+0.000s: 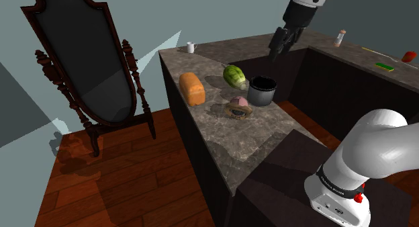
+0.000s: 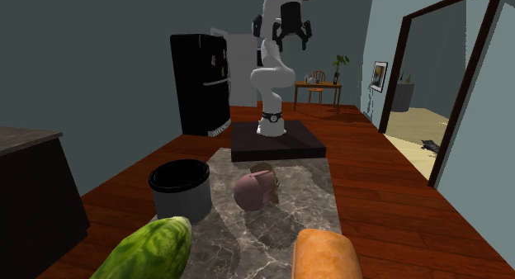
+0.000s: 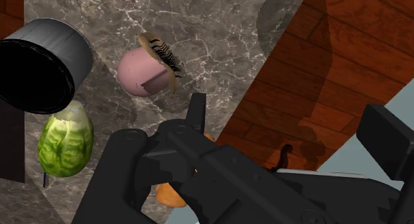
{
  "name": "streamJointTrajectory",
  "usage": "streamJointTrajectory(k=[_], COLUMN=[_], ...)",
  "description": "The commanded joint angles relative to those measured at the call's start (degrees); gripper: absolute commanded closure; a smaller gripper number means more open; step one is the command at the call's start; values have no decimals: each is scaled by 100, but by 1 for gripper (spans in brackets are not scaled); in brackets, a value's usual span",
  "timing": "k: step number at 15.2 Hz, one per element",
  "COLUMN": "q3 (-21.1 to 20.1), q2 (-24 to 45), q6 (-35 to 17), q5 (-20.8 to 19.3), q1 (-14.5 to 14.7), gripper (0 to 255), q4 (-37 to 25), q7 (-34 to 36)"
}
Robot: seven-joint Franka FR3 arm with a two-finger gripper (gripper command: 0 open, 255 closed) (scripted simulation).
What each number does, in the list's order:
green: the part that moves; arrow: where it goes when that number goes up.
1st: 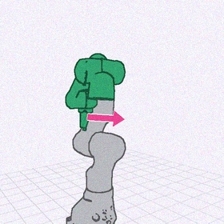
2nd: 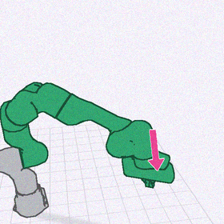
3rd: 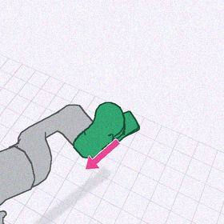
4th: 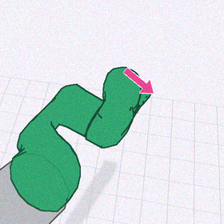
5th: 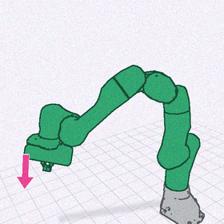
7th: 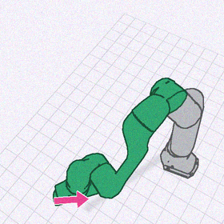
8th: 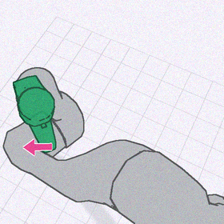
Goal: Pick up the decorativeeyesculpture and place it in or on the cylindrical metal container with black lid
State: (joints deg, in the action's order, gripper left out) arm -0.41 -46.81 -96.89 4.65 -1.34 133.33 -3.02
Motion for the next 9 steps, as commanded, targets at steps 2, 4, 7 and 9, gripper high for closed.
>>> streamJointTrajectory(k=[2, 4, 7, 9], q3=[-2, -4, -7, -9], q2=[99, 317, 698, 986], q6=[-167, -506, -1025, -1375], q5=[-54, -165, -337, -458], q1=[5, 11, 10, 1], gripper=[0, 0, 0, 0], q4=[98, 277, 496, 609], q7=[-78, -229, -437, -563])
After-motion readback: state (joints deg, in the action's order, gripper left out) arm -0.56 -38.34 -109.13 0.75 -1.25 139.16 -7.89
